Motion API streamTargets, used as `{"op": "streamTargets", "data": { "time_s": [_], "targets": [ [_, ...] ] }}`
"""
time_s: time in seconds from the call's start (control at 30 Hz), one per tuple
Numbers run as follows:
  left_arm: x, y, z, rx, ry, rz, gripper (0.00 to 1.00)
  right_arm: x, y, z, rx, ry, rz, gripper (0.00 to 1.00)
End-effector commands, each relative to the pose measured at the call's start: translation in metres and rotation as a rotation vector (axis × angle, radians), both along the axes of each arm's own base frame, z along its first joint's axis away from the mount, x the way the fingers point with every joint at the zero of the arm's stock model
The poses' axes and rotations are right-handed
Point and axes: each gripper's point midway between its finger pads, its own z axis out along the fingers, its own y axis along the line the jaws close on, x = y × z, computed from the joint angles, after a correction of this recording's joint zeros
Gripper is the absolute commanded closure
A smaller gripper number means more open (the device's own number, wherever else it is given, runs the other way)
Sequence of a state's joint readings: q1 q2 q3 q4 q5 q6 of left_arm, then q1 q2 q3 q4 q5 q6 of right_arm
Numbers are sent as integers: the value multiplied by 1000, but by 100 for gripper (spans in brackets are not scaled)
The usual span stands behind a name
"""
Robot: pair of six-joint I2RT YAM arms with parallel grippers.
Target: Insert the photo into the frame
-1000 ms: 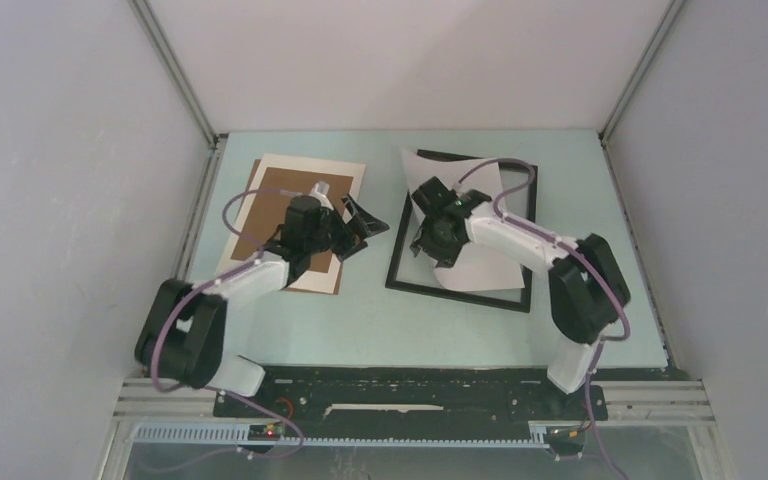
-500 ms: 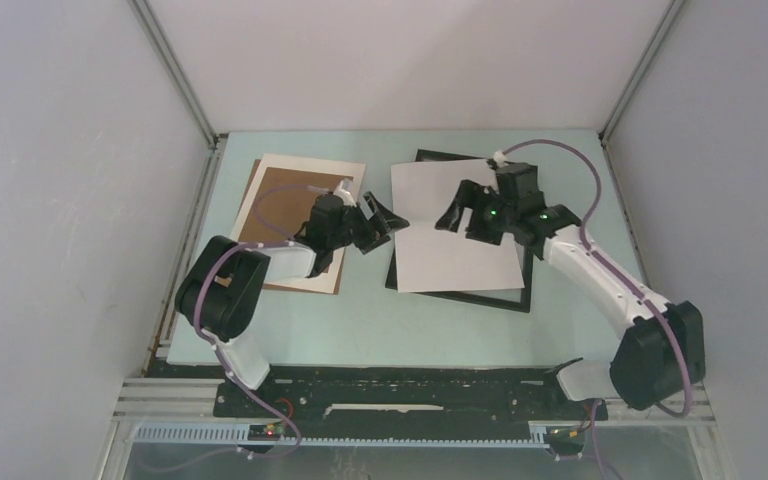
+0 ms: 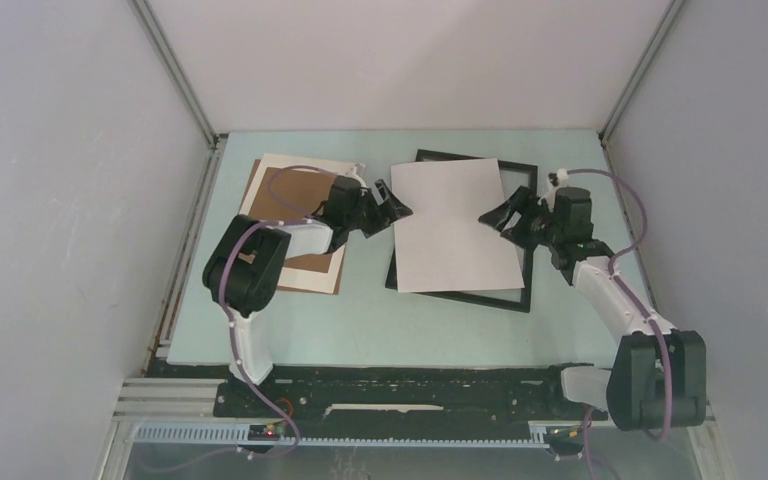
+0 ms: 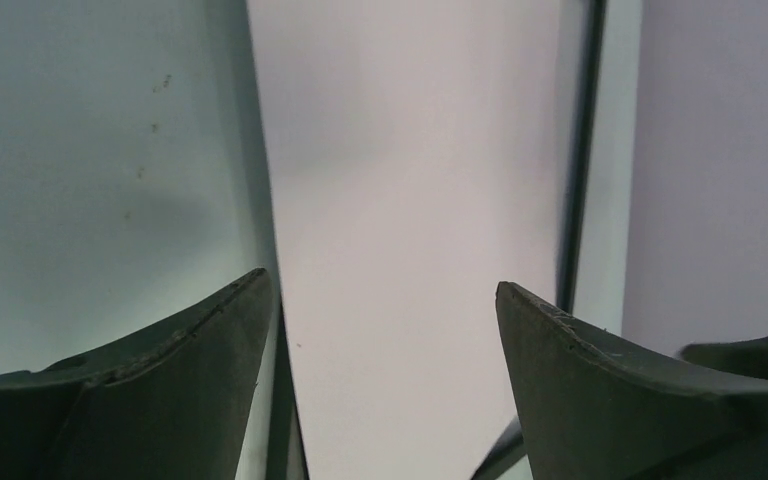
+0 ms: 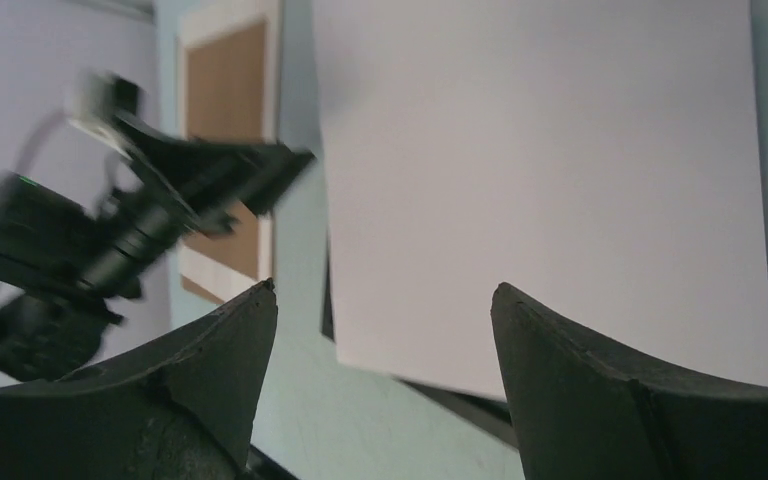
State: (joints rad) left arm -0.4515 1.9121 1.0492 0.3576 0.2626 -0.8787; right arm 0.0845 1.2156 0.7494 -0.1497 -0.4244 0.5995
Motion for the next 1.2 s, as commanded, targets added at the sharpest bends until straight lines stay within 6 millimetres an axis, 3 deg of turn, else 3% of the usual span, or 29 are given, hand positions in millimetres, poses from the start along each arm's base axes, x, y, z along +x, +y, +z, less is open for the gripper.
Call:
{"op": "streamTargets", "data": {
  "time_s": [0.0, 0.13, 0.27, 0.5, 0.63, 0.9, 1.17],
  "targets": [
    [20, -5, -2, 46, -19, 1, 11, 64, -12, 86, 176, -307, -90, 14],
    [27, -10, -10, 59, 1, -21, 10, 106, -36, 126, 279, -418, -161, 15],
    [32, -20, -4, -13, -24, -44, 18, 136, -44, 136, 297, -461, -162, 15],
    [36, -23, 35, -94, -153, -61, 40, 151, -47, 76, 292, -364, -133, 18],
    [45, -29, 51, -119, -189, -74, 49, 154, -47, 60, 289, -346, -120, 18],
    [49, -31, 24, -105, -93, -54, 70, 151, -60, 57, 245, -364, -152, 18],
    [46, -31, 15, -51, -56, -61, 84, 153, -66, 56, 246, -370, -169, 18]
  ]
}}
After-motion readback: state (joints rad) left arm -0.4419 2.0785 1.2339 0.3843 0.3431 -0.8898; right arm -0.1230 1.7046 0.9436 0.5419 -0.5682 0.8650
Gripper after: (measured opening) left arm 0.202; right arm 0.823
